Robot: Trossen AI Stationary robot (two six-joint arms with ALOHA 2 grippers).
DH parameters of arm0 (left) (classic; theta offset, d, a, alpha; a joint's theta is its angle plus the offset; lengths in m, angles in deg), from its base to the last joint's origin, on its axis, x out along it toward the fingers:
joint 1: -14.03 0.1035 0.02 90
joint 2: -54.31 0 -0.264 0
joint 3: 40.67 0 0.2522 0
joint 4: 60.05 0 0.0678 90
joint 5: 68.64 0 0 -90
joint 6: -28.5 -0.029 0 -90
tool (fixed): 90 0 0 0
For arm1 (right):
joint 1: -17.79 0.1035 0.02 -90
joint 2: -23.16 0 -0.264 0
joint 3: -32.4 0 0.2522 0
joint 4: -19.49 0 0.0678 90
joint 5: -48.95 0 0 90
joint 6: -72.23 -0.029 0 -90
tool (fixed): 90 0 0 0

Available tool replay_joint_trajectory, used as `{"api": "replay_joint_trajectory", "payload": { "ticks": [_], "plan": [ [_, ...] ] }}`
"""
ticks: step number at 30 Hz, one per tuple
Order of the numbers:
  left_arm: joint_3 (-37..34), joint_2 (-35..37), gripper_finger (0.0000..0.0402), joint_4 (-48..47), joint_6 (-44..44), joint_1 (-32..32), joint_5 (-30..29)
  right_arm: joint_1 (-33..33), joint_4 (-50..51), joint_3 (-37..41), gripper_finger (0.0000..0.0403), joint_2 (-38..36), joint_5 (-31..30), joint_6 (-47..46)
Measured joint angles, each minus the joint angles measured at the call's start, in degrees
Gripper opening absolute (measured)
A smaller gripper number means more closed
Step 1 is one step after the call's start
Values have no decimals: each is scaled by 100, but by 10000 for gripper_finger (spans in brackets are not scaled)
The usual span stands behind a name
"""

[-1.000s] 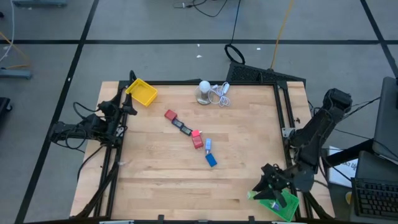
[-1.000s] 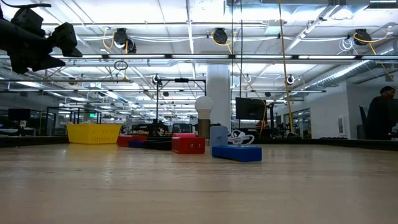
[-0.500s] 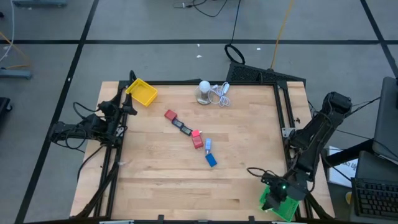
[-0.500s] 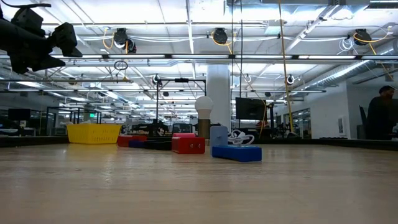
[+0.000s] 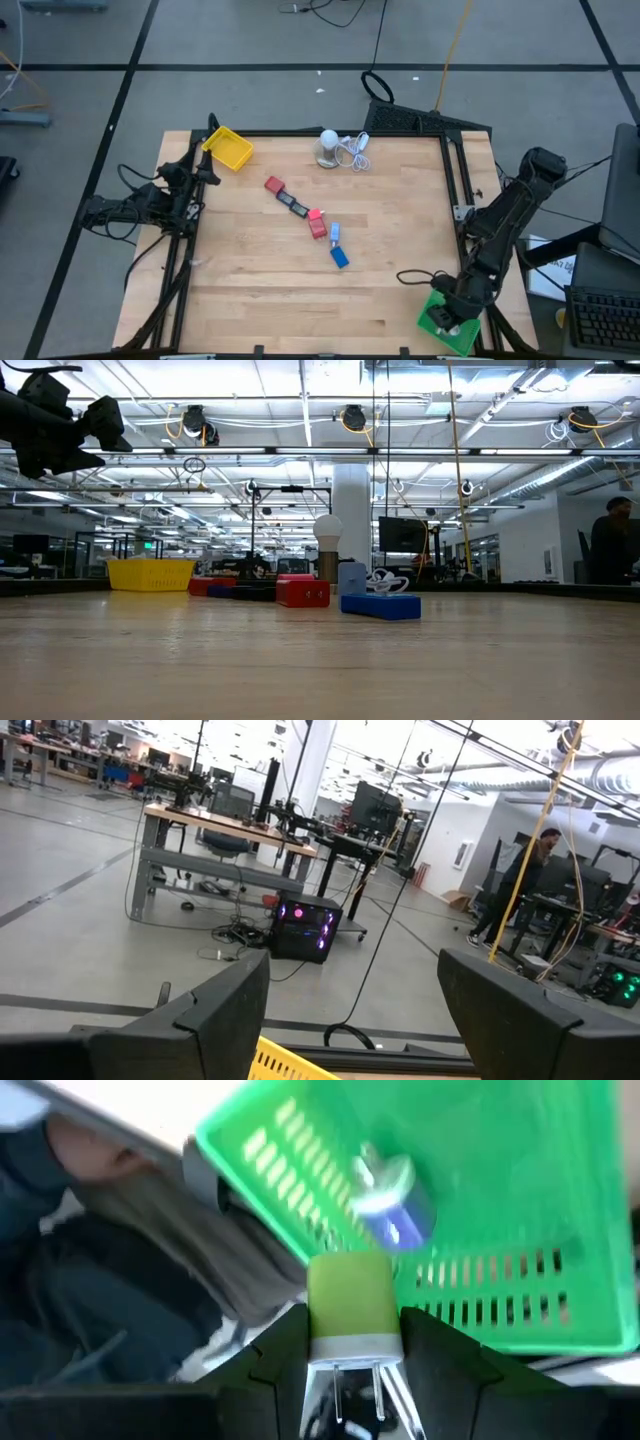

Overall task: Pick & Place Office items
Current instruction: Put the light green charger adapter into the green bin

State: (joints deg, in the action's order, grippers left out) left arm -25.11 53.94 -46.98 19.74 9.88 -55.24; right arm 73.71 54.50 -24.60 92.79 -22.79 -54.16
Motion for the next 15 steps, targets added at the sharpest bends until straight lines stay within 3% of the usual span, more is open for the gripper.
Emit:
{"api": "replay_joint_trajectory", "payload": {
  "ticks": [15],
  "plan": [
    [-1,1,294,-2,-1,-1,2,-524,1338,2,131,4,-201,879]
  ]
}}
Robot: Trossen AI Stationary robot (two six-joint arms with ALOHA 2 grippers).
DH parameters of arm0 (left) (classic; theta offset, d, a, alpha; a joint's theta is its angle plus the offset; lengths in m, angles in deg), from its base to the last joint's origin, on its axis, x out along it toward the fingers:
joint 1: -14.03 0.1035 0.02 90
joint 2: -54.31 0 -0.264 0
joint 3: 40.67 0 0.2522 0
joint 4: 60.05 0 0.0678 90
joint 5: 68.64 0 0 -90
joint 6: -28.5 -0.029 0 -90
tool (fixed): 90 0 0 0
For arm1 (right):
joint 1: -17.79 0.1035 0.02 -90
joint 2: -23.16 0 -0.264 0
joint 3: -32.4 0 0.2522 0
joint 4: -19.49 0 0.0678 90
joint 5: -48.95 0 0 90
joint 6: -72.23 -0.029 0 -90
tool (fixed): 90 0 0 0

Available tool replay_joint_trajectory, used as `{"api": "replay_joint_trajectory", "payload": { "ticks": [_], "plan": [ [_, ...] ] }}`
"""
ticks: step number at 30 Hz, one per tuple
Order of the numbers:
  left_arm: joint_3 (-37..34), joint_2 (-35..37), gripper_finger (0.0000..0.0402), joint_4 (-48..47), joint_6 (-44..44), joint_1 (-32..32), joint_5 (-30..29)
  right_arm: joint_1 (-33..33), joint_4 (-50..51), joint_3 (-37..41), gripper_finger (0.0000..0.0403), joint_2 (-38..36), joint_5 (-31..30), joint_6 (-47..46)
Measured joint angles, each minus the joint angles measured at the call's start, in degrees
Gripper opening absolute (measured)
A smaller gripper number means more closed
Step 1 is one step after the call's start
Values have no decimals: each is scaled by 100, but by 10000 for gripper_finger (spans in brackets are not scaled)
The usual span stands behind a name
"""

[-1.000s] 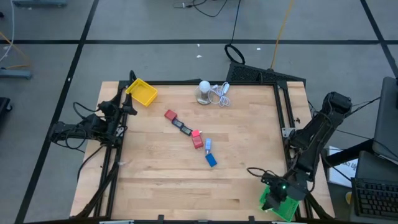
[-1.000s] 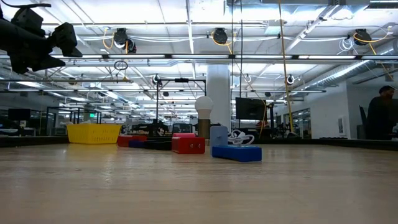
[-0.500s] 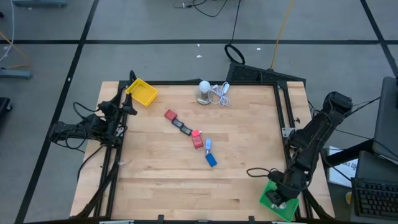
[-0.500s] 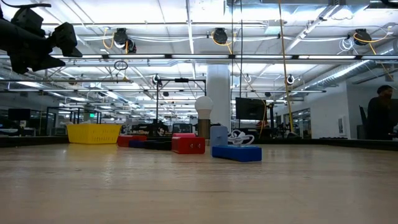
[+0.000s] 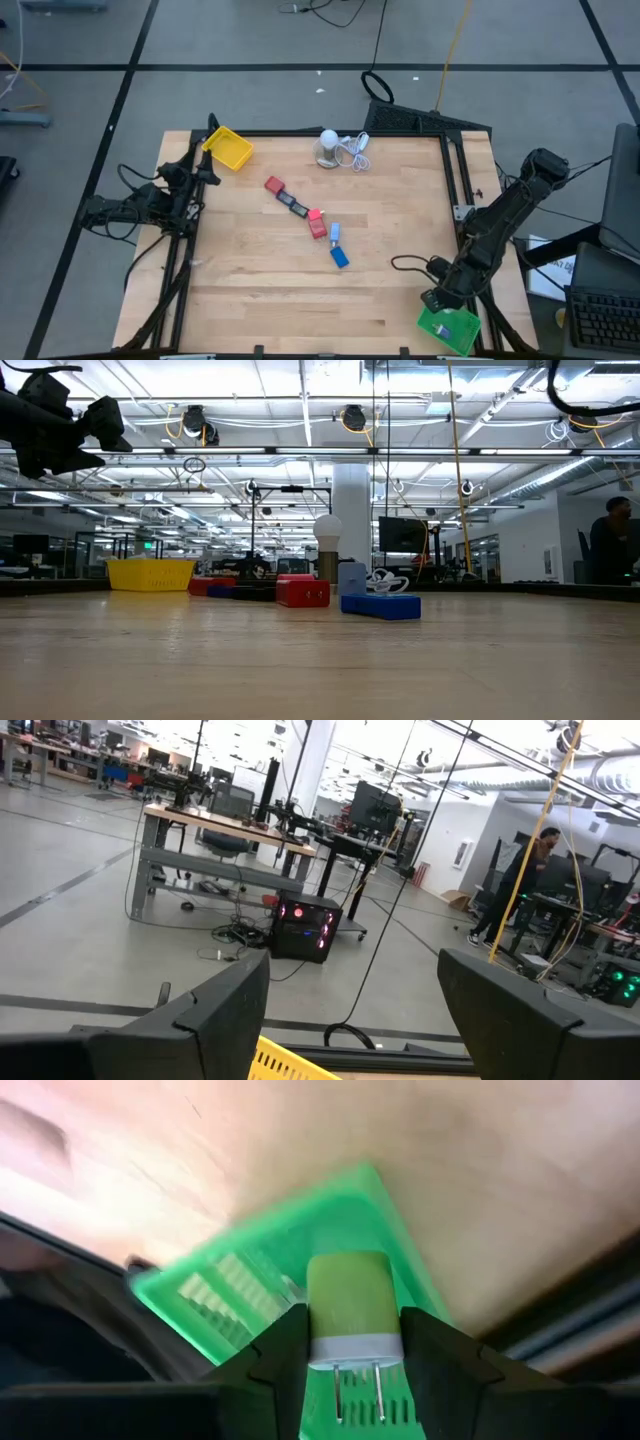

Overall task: Pick & Place Office items
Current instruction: Put the light green charger adapter into the green bin

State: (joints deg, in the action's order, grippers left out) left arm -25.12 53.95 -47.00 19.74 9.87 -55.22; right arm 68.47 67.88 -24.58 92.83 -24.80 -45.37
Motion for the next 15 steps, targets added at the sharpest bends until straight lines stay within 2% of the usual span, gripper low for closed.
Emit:
{"api": "replay_joint_trajectory", "payload": {
  "ticks": [9,15],
  "plan": [
    [0,-2,294,-1,1,2,1,-83,40,0,149,0,-9,197],
    [0,-2,294,2,1,2,1,-86,-92,0,151,0,-305,445]
  ]
}}
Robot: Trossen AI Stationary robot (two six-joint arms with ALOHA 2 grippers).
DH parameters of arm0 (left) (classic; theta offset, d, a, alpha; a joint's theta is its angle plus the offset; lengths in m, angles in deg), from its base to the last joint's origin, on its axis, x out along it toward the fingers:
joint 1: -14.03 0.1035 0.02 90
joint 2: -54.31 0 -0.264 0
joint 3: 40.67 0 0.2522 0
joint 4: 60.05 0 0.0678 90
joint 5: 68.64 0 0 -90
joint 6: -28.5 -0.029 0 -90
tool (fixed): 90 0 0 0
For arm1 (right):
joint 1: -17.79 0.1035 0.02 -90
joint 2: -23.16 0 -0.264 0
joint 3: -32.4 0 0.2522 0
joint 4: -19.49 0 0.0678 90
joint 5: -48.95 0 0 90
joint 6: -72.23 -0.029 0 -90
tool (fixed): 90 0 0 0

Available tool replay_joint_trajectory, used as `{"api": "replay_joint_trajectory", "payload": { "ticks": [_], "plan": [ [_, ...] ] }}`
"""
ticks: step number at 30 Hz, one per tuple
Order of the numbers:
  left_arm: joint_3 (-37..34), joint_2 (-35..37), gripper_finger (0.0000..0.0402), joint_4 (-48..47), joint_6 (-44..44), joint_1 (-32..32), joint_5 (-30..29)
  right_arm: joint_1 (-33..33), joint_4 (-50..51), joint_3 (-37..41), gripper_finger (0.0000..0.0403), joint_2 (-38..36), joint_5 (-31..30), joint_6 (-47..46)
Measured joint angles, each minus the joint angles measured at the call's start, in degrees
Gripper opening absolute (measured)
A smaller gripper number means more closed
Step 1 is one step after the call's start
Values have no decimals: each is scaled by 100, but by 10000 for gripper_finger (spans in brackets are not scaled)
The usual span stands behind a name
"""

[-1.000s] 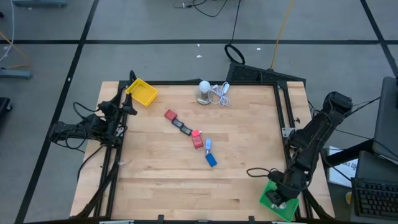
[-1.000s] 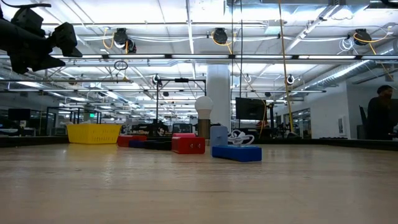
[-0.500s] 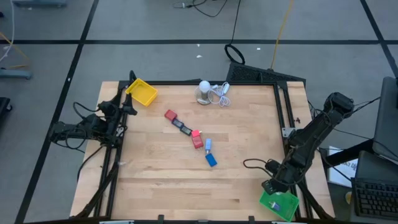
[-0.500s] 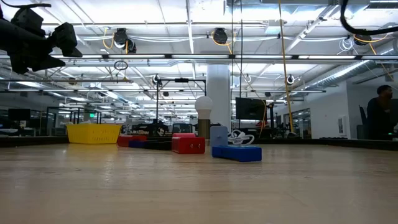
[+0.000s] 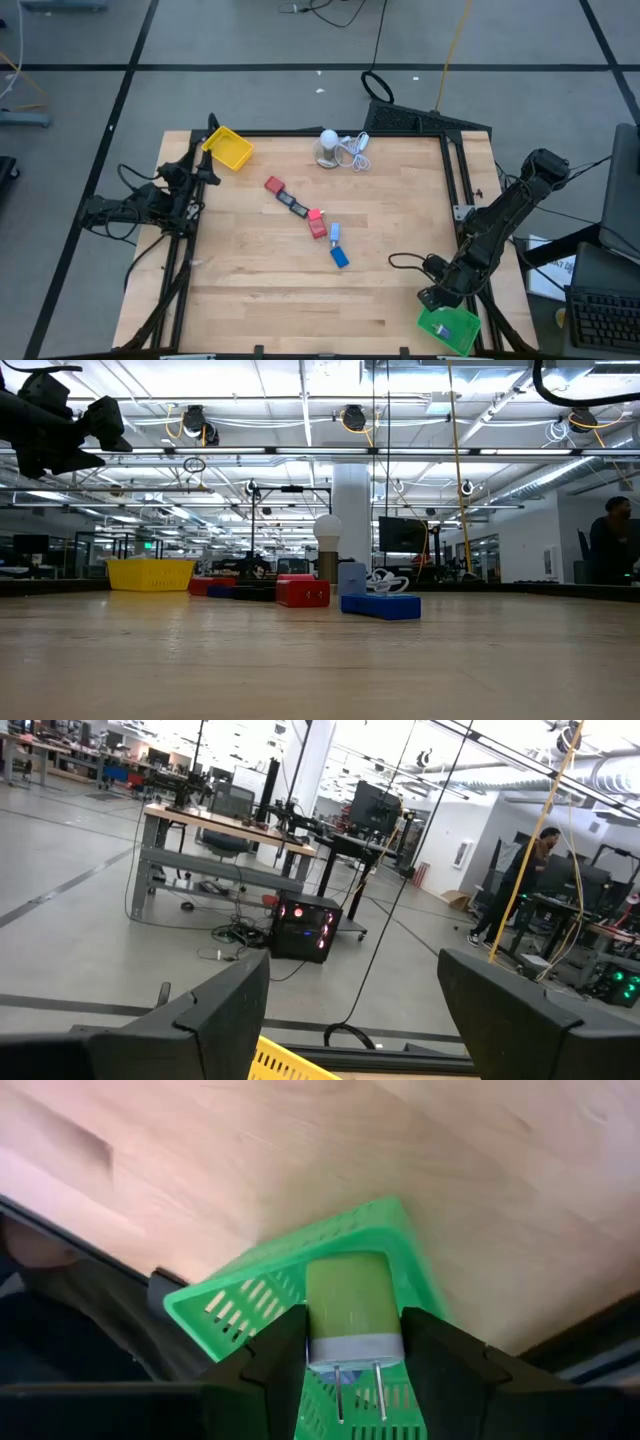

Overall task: Pick & Place Office items
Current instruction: Put the light green charger adapter into the green bin

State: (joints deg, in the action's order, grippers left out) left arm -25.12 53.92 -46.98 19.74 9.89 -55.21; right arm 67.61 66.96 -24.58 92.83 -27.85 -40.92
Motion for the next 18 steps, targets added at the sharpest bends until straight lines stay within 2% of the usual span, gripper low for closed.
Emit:
{"api": "replay_joint_trajectory", "payload": {
  "ticks": [18],
  "plan": [
    [0,2,294,-1,-2,-1,0,2,-137,4,154,0,-141,29]
  ]
}}
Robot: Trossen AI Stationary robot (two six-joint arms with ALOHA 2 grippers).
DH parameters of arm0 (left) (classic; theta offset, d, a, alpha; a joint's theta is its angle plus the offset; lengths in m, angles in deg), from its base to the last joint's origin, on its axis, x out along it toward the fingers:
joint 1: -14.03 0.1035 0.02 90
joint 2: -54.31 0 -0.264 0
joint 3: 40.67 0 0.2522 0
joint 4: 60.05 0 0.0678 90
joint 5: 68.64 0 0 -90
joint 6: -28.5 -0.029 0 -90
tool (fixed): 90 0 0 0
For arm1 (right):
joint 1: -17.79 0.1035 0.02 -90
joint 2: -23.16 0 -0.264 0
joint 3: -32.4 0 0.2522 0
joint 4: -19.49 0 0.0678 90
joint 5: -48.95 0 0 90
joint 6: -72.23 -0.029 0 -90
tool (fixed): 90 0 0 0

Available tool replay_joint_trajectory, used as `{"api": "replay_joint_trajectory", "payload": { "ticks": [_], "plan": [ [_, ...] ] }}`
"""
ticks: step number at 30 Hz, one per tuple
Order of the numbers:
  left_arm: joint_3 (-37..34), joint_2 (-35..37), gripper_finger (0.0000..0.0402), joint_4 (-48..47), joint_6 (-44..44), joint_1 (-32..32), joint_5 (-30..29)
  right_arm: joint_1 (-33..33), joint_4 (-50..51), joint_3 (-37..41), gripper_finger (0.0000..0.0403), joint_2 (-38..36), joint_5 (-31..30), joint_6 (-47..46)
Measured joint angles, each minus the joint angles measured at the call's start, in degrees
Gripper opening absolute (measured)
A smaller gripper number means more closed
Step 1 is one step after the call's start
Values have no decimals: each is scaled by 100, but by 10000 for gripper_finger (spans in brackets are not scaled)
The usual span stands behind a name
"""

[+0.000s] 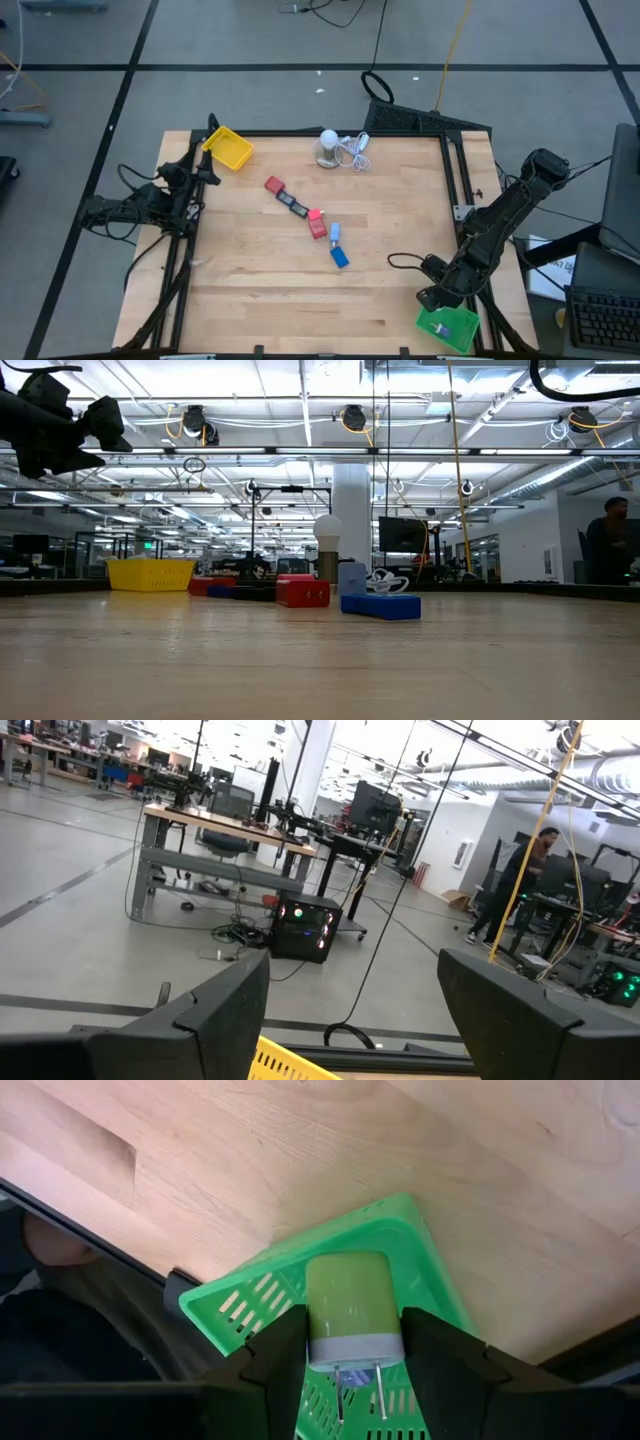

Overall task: Pick & Place Office items
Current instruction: Put the light green charger adapter into the green bin, then put the blue digital clock into the yellow bin

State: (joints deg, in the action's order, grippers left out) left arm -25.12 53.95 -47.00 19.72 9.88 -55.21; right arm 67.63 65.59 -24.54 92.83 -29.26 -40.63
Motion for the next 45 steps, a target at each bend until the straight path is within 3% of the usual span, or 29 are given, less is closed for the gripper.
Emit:
{"api": "replay_joint_trajectory", "payload": {
  "ticks": [10,23,39,45],
  "plan": [
    [0,0,294,0,2,1,0,0,-85,0,155,0,2,0],
    [0,0,294,0,1,1,0,0,-85,0,213,0,13,103],
    [0,0,294,1,2,-1,-2,2,-872,2,205,0,-172,157],
    [0,0,294,-1,0,-1,0,-18,-1373,2,201,0,-928,717]
  ]
}}
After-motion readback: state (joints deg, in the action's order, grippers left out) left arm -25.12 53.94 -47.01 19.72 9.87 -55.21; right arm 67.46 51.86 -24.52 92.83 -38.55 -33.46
